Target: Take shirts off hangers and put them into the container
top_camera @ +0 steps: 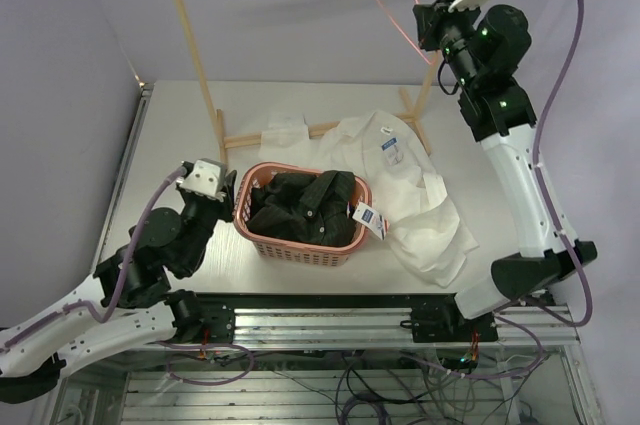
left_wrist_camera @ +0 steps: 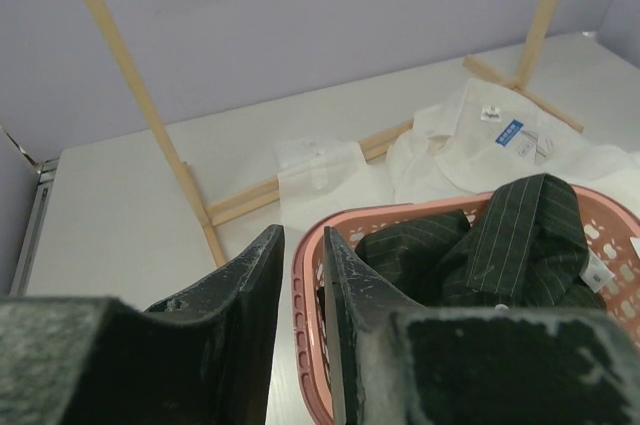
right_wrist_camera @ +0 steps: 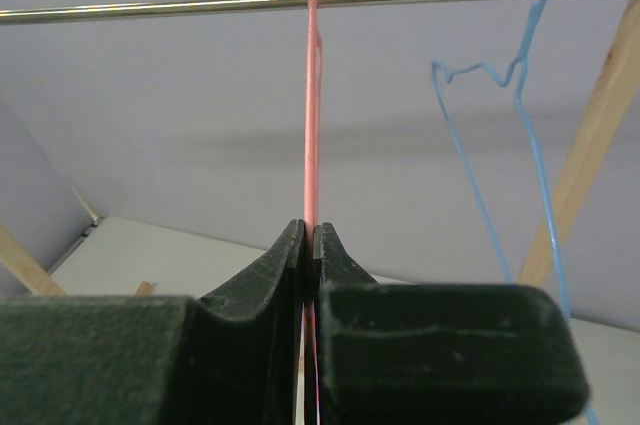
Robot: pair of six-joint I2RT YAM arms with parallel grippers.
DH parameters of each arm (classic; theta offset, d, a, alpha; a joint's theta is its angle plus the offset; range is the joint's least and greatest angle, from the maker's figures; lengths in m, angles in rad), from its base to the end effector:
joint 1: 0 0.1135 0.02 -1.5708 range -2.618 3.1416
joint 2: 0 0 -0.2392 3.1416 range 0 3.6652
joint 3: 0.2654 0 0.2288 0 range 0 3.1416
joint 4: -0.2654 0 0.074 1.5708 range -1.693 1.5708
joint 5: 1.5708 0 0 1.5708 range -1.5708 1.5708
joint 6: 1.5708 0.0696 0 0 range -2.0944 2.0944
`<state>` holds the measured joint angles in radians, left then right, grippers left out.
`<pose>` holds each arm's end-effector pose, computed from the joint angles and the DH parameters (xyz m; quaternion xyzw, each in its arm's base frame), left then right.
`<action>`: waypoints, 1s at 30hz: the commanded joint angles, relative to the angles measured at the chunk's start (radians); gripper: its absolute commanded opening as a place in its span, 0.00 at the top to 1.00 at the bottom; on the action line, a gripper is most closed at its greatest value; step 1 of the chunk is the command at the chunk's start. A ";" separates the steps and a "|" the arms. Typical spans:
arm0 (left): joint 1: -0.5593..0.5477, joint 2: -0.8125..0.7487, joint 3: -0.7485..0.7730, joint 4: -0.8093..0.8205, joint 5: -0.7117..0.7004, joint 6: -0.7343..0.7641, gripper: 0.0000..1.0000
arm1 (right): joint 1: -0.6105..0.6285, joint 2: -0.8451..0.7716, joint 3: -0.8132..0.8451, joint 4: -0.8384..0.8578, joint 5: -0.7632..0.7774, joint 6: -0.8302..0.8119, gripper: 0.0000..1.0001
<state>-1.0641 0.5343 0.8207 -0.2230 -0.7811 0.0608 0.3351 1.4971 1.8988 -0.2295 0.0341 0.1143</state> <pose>0.1070 -0.0918 0.3631 0.1026 0.6833 -0.0958 0.7165 0.3064 0.1042 0.5182 -0.0579 0.6411 0.1598 0.7484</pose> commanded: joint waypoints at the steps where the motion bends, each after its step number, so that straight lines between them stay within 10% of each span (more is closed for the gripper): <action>1: -0.004 0.017 -0.003 -0.014 0.043 -0.009 0.65 | 0.002 0.079 0.078 0.017 -0.006 -0.015 1.00; 9: -0.004 -0.005 -0.019 -0.005 0.029 -0.009 0.64 | 0.001 0.102 0.003 0.040 0.013 -0.018 1.00; 11: -0.004 -0.003 -0.019 -0.005 0.029 -0.007 0.64 | 0.002 0.071 -0.038 0.034 0.002 -0.013 0.69; 12: -0.004 0.000 -0.019 -0.006 0.031 -0.006 0.63 | 0.002 0.031 -0.074 0.027 -0.007 -0.007 0.36; 16: -0.002 0.001 -0.018 -0.005 0.049 -0.008 0.61 | 0.001 -0.172 -0.273 0.046 -0.032 0.025 0.08; 30: 0.009 -0.028 -0.024 -0.005 0.045 -0.034 0.61 | 0.001 -0.795 -0.993 -0.185 -0.081 0.287 0.05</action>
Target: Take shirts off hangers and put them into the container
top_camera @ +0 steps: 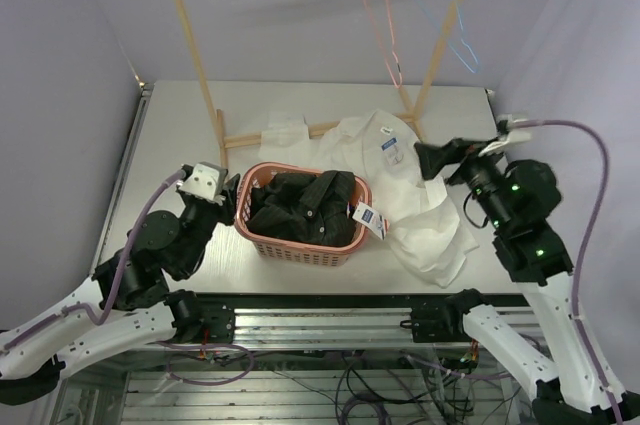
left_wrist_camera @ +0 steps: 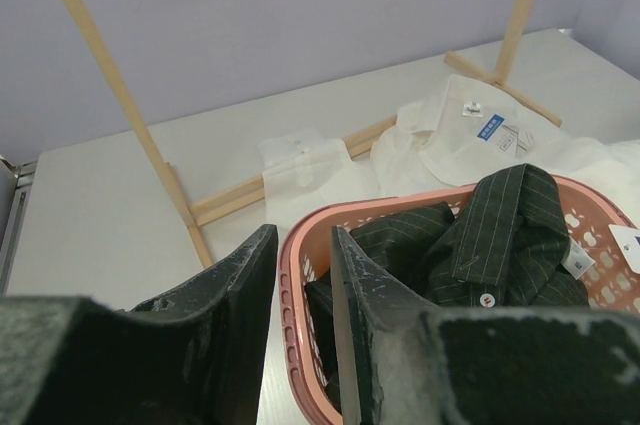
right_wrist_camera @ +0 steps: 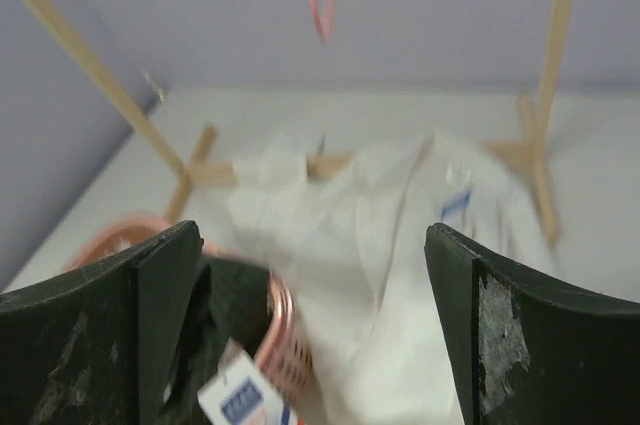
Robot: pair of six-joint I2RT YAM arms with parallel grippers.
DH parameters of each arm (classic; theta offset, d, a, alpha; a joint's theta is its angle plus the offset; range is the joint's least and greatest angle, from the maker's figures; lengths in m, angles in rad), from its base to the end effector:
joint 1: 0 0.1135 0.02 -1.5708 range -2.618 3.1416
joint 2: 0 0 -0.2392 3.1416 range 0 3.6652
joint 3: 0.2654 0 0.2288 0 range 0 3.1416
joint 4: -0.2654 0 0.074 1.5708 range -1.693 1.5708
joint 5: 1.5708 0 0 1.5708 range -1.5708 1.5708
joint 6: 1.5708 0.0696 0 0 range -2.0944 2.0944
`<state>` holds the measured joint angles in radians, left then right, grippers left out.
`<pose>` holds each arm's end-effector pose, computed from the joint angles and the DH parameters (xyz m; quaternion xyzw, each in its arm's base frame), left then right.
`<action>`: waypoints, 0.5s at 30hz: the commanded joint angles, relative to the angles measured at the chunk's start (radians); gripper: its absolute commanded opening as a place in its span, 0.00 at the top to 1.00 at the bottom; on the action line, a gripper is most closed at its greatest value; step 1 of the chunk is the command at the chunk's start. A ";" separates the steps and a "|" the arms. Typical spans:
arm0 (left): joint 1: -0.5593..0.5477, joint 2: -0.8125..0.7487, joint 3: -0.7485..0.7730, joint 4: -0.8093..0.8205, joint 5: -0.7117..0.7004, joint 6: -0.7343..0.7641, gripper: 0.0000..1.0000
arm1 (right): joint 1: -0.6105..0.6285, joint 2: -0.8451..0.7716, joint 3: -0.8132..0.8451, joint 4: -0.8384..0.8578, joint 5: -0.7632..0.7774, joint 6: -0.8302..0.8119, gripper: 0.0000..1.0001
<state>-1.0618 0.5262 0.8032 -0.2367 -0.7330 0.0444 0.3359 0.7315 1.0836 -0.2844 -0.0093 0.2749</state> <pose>0.1063 -0.0950 0.3568 0.1198 0.6861 -0.1111 0.7090 0.1620 0.0572 0.4155 -0.0242 0.6823 0.2227 0.6959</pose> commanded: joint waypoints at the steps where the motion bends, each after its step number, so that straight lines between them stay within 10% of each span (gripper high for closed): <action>1: 0.006 -0.024 -0.009 0.010 -0.007 -0.019 0.61 | 0.000 -0.045 -0.229 -0.124 -0.063 0.149 0.04; 15: 0.007 0.013 -0.004 -0.001 -0.004 -0.018 0.61 | 0.001 0.203 -0.384 -0.217 0.237 0.367 0.02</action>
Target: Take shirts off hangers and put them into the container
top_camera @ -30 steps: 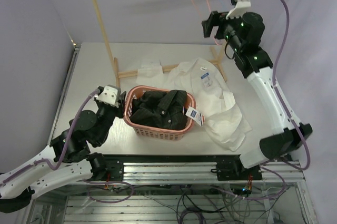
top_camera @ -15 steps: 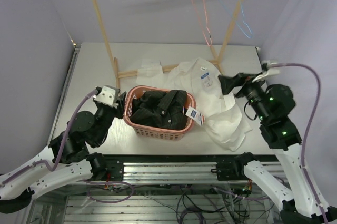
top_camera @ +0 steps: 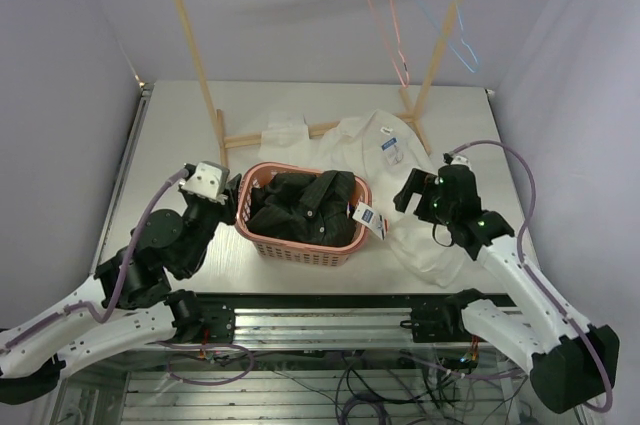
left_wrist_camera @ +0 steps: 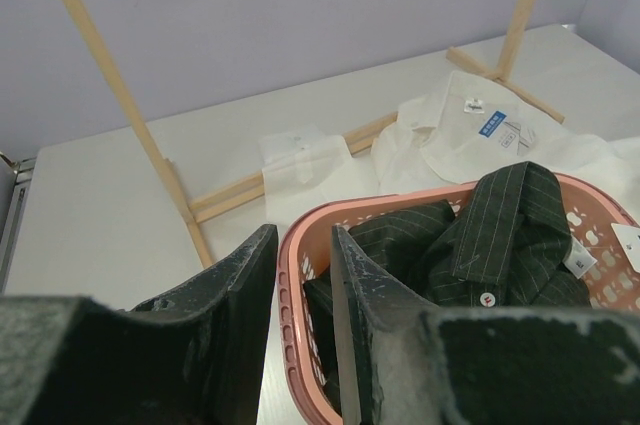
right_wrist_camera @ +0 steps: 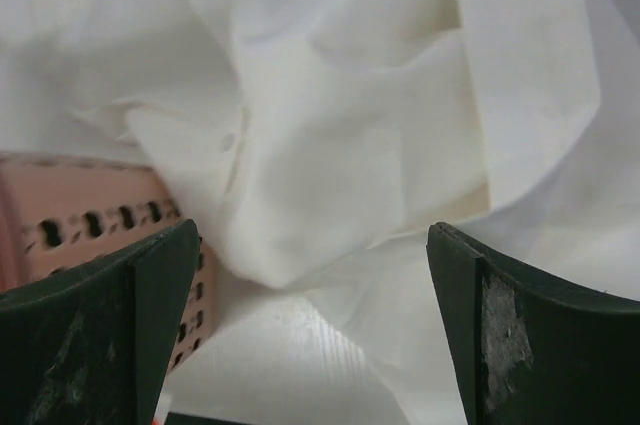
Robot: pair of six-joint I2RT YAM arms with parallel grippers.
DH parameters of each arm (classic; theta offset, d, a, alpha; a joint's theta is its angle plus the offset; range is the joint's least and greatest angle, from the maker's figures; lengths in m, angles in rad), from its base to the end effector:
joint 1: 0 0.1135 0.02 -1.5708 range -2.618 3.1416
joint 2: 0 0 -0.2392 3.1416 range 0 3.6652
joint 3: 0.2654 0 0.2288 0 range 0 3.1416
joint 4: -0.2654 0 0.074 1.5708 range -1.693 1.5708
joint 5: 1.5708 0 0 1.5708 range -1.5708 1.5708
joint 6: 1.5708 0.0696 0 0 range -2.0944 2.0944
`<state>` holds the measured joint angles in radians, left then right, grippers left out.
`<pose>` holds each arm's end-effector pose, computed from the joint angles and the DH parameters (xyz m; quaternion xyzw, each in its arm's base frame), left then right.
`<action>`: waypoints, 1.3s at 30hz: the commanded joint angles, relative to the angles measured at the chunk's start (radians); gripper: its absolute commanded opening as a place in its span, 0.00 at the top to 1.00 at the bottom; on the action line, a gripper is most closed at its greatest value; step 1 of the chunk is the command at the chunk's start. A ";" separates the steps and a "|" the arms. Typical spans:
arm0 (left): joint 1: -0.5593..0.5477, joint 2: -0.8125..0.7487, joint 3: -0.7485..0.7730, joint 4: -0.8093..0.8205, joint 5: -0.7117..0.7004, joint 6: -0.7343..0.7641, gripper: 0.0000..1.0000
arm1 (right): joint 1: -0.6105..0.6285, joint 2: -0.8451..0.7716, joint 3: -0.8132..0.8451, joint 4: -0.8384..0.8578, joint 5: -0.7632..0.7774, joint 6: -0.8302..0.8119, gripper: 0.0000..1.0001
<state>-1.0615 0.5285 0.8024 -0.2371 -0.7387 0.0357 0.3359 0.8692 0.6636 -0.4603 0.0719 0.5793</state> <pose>0.1068 -0.0951 0.3562 0.1157 0.6878 -0.1112 0.7080 0.1969 0.0634 0.2213 0.1247 0.8902 0.1640 0.4062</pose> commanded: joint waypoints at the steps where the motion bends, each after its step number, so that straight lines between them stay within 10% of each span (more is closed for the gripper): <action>1: 0.007 0.013 -0.002 -0.001 0.008 -0.008 0.61 | 0.001 0.090 0.033 -0.026 0.175 0.065 0.02; 20: 0.014 0.030 -0.007 0.006 0.038 -0.006 0.61 | -0.001 0.659 0.105 0.299 0.211 0.167 0.05; 23: 0.014 0.025 -0.008 0.006 0.030 -0.006 0.61 | -0.004 0.697 0.096 0.347 0.186 0.184 0.35; 25: 0.014 0.027 -0.008 0.004 0.029 -0.006 0.61 | -0.014 0.704 0.084 0.389 0.149 0.182 0.95; 26: 0.014 0.029 -0.005 0.002 0.028 -0.007 0.61 | -0.023 0.711 0.088 0.384 0.140 0.189 1.00; 39: 0.017 0.045 0.000 0.002 0.044 -0.017 0.61 | -0.058 0.001 0.281 0.049 0.296 -0.020 1.00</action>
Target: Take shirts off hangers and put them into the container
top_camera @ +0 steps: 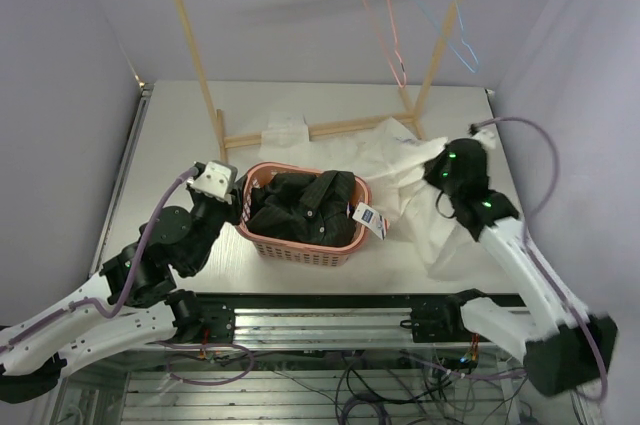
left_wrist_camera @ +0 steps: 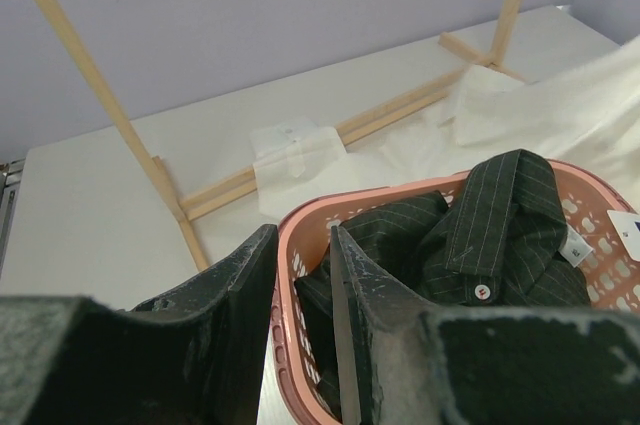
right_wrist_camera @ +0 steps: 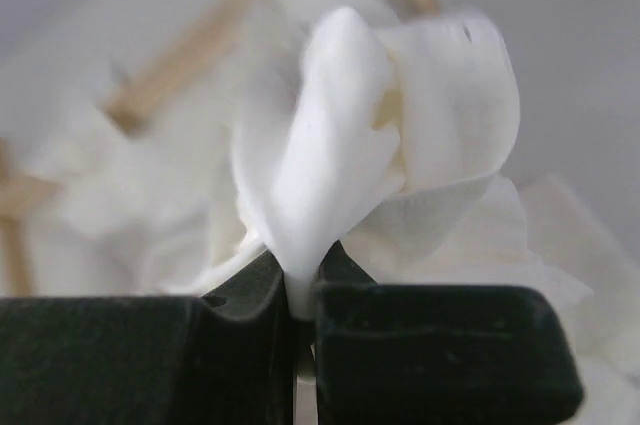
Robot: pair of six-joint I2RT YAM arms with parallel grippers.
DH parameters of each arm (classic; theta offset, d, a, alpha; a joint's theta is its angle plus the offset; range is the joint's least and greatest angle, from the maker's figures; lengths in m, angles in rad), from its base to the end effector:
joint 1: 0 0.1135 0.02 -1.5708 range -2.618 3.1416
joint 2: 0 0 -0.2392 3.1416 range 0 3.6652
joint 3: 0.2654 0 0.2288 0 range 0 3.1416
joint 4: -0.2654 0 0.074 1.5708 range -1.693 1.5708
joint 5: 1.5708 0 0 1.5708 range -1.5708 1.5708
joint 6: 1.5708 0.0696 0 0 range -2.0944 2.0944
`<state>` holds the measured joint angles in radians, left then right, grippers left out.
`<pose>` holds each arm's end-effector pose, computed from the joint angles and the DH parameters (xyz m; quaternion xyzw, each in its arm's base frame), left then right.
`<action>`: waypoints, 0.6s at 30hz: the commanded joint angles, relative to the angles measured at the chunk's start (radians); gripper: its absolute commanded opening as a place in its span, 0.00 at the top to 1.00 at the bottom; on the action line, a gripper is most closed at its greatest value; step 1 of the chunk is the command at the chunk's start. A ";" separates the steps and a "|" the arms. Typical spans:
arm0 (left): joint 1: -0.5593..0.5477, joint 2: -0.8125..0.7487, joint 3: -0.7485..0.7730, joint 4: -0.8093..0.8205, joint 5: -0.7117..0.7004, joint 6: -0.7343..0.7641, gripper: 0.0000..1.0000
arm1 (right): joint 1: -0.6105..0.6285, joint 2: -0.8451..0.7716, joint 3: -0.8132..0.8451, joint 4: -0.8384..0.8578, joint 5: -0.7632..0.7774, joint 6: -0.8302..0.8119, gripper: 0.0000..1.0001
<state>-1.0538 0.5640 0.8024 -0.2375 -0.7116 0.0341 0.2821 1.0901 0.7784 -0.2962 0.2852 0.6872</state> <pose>0.1111 -0.1035 0.3519 0.1320 0.6944 -0.1087 0.6989 0.2489 0.0518 0.2346 0.2410 0.8462 0.1021 0.4643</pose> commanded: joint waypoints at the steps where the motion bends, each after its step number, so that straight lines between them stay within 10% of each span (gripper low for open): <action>1: 0.010 0.012 0.003 -0.003 0.019 -0.017 0.61 | -0.004 -0.256 0.224 -0.144 0.070 -0.159 1.00; 18: 0.015 -0.058 0.001 0.016 0.019 -0.034 0.61 | -0.004 0.142 1.453 -0.567 -0.588 -0.301 1.00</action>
<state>-1.0447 0.5201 0.8024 -0.2375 -0.6945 0.0135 0.2806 1.1446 2.0735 -0.8230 -0.0525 0.4065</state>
